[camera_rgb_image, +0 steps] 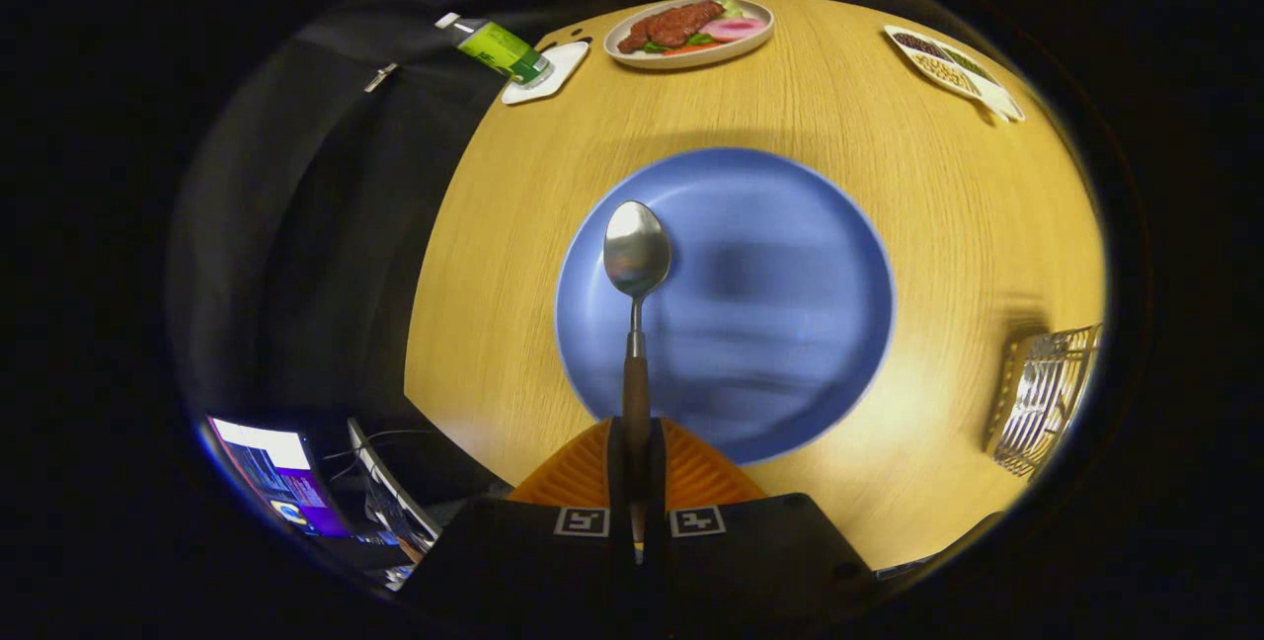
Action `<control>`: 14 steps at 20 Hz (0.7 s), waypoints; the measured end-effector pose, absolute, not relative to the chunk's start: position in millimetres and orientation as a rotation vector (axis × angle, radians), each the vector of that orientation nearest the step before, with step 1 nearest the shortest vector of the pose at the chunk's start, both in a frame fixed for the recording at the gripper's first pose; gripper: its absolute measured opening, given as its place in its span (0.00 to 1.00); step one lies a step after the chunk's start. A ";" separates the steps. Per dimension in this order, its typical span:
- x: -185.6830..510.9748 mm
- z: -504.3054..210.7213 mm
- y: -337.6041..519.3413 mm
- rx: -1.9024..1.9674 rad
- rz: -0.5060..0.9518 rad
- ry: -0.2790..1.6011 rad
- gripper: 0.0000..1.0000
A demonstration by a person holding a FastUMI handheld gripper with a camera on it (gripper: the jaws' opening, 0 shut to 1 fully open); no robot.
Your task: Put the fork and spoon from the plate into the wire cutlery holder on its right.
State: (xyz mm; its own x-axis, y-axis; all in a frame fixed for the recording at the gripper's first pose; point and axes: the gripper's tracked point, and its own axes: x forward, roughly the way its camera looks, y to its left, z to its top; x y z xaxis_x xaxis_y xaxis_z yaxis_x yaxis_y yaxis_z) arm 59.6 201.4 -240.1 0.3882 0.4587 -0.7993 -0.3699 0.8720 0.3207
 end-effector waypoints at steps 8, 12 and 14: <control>29.1 -170.9 118.6 0.035 0.558 0.984 0.07; 18.0 -152.0 60.2 0.004 0.505 1.009 0.07; 13.0 -146.5 35.5 -0.020 0.483 1.043 0.08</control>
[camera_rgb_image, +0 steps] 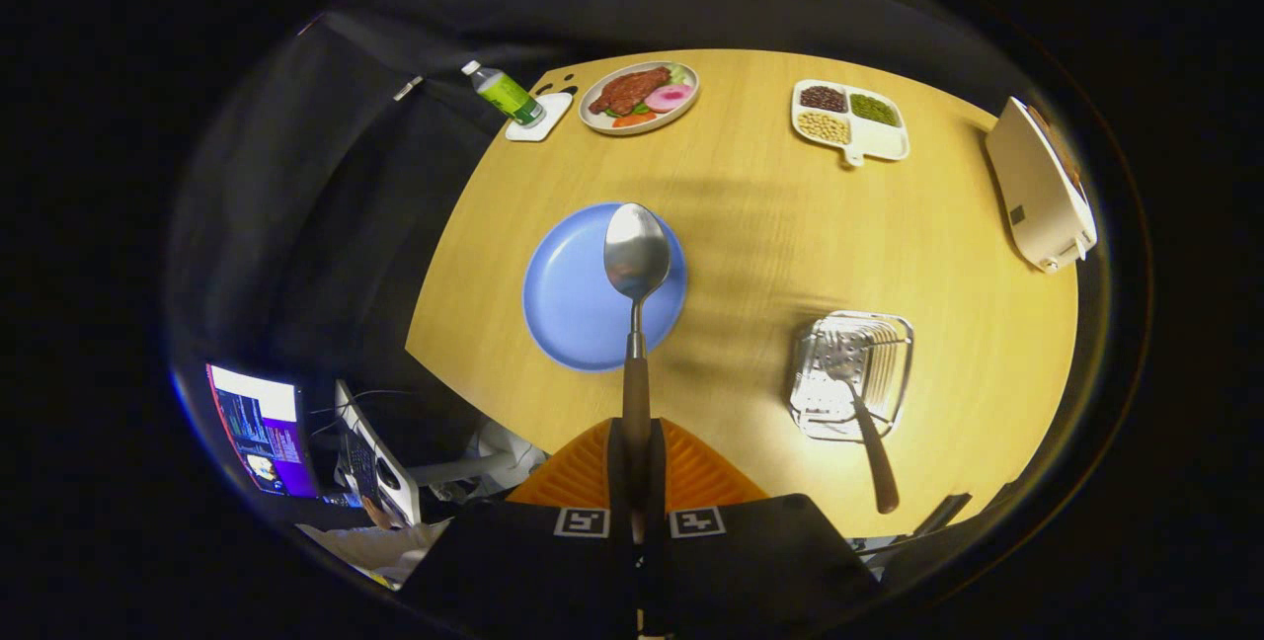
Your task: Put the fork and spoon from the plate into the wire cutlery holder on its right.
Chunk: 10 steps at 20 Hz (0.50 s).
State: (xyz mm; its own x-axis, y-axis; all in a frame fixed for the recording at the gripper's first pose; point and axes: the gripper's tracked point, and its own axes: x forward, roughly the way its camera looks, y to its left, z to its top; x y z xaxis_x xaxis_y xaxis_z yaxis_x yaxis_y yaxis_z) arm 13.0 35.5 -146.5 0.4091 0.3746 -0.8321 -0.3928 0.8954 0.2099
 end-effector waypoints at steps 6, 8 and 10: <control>-0.9 -130.9 -30.8 -0.150 0.447 1.166 0.07; -4.3 -130.2 -48.9 -0.196 0.442 1.219 0.08; -5.2 -132.9 -68.6 -0.269 0.432 1.272 0.07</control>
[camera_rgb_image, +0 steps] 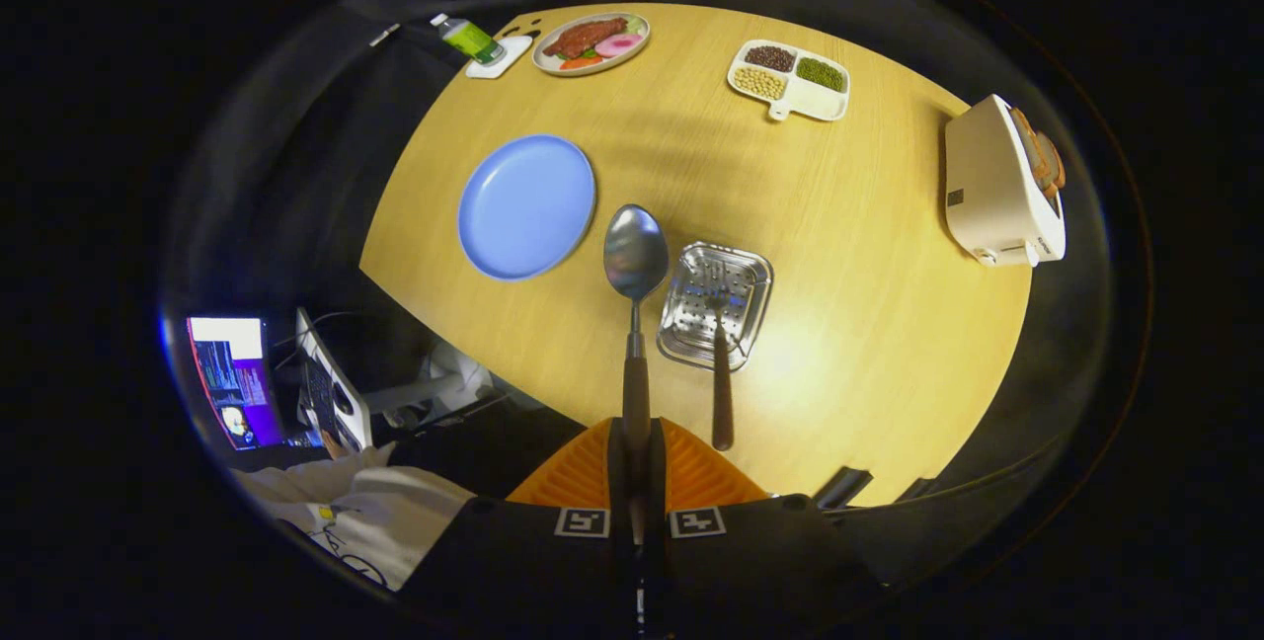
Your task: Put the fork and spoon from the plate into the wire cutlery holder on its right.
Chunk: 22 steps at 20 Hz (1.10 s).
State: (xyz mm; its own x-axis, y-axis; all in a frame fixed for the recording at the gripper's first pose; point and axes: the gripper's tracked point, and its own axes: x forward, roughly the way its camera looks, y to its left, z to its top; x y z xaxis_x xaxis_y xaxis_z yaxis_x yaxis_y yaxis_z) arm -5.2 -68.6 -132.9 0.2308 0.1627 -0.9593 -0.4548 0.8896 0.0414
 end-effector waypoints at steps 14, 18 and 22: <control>27.3 -171.9 -107.4 -0.395 0.378 1.568 0.08; 39.8 -171.0 -101.9 -0.359 0.363 1.558 0.14; 36.5 -157.5 -89.8 -0.322 0.427 1.485 0.58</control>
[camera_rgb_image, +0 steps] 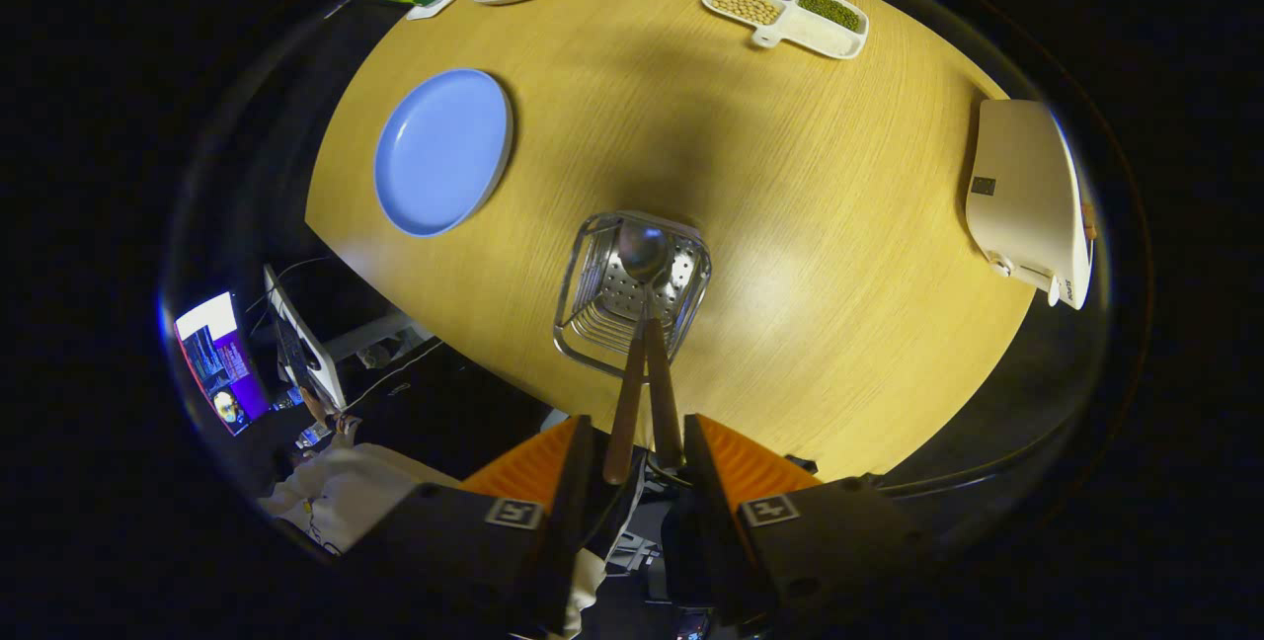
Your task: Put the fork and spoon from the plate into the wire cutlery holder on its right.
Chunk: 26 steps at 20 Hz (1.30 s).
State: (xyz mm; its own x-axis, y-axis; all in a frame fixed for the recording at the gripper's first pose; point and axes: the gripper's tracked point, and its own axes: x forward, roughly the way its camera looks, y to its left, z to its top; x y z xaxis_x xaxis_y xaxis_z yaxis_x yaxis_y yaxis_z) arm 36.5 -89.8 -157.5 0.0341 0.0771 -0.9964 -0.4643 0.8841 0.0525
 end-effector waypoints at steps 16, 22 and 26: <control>11.7 1.7 -1.2 -0.061 0.430 0.625 0.99; 14.6 87.3 -1.1 -0.038 0.285 0.248 0.99; 9.2 120.7 -24.7 -0.085 0.186 0.075 0.99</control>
